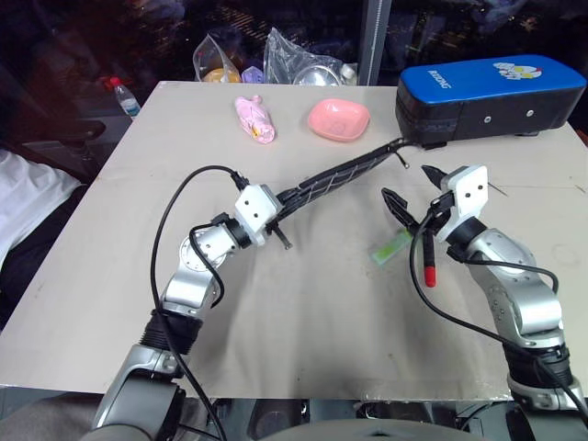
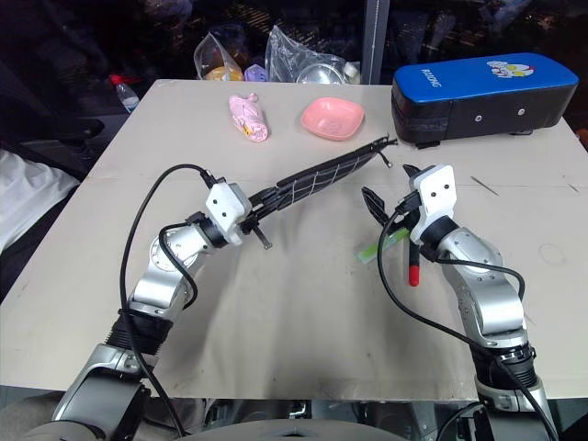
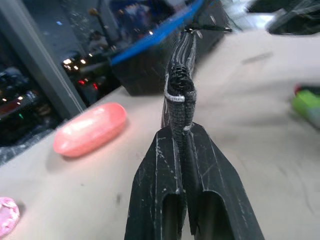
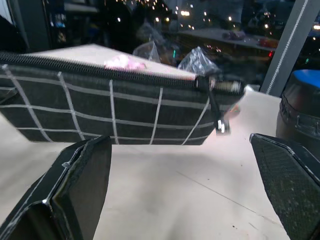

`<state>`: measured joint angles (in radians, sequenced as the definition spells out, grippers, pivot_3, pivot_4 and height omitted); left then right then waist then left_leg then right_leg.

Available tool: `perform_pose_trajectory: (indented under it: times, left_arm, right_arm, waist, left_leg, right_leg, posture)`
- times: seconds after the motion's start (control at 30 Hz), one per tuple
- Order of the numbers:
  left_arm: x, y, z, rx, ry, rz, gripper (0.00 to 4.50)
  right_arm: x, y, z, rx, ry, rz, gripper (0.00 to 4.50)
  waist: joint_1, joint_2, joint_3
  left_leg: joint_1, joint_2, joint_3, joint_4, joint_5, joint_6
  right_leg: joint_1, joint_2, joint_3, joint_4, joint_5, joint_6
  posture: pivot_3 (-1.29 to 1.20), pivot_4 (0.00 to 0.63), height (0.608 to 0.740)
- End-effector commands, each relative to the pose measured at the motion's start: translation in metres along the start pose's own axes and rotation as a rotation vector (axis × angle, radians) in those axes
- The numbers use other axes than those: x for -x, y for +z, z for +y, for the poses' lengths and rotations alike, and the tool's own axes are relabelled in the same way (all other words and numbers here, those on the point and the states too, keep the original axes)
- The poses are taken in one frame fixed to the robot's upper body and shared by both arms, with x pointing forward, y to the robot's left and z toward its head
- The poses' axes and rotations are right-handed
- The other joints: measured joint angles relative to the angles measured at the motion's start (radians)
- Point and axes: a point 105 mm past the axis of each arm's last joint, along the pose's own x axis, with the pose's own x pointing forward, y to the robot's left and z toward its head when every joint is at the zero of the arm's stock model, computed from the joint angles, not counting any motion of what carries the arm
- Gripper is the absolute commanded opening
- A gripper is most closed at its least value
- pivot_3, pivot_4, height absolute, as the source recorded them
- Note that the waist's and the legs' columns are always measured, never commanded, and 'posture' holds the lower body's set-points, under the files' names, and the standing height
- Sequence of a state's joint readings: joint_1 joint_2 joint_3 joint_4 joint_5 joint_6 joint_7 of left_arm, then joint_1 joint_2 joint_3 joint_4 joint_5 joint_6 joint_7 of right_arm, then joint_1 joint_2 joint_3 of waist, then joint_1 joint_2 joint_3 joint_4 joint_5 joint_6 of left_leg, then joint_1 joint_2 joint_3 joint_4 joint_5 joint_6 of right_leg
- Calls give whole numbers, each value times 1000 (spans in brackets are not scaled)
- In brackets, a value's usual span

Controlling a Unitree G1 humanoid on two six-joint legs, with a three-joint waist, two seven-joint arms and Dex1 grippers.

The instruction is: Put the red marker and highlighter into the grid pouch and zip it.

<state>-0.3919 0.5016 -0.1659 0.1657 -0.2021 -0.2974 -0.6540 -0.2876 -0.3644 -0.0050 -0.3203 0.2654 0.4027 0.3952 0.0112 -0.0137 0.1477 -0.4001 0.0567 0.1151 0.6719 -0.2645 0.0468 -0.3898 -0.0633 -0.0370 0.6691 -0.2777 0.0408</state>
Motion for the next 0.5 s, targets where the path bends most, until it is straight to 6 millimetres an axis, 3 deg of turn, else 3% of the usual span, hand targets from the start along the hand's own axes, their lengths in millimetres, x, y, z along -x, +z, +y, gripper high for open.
perform_pose_trajectory:
  times: [0.03, 0.5]
  left_arm:
    - [-3, 14, -3, -104, -19, -44, 62]
    - [-6, 2, -16, -187, -75, -21, 62]
  right_arm:
    - [-9, 18, -9, 37, -55, -31, 4500]
    - [-14, 6, -16, 53, -56, 75, 4500]
  waist:
    - [0, 0, 0]
    - [-1, 0, 0]
  left_leg:
    - [0, 0, 1, 0, 0, 0]
    - [-3, 0, 3, 0, 0, 0]
  right_leg:
    - [-1, 0, 1, 0, 0, 0]
    - [-6, 0, 4, 3, 0, 0]
  posture:
    - [0, 150, 740]
    - [0, 150, 740]
